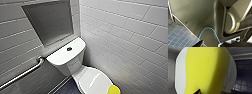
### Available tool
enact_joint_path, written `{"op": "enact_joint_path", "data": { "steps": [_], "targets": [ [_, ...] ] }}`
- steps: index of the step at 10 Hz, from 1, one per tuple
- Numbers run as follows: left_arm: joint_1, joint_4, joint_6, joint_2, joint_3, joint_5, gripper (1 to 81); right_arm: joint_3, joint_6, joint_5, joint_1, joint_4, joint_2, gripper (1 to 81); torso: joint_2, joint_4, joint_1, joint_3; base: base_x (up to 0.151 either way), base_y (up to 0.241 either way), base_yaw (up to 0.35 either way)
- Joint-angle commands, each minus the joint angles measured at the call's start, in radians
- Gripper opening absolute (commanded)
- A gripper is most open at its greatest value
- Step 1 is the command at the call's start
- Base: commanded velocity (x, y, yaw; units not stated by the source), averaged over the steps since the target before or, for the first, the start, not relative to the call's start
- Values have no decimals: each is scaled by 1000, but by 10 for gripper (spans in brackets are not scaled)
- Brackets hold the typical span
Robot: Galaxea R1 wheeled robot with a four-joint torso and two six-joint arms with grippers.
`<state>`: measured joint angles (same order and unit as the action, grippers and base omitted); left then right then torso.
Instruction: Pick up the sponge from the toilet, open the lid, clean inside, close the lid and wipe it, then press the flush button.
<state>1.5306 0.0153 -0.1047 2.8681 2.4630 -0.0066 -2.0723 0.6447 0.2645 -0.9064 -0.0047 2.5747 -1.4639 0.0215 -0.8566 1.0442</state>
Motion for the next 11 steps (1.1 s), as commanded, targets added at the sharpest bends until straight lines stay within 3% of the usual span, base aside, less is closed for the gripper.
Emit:
{"op": "enact_joint_path", "data": {
  "steps": [1, 5, 11],
  "targets": [
    [27, -5, -7, -4, -7, 96, 811, 72, 3, 67, 85, -55, -21, 811, 0, 0, 0, 0, 0, 0, 0],
    [26, -5, -7, 11, -7, 94, 811, 170, 3, 105, 120, -75, -78, 811, 0, 0, 0, 0, 0, 0, 0],
    [26, -2, -6, 8, -9, 96, 811, 100, 3, 93, 117, -70, -39, 811, 0, 0, 0, 0, 0, 0, 0]
  ]
}}
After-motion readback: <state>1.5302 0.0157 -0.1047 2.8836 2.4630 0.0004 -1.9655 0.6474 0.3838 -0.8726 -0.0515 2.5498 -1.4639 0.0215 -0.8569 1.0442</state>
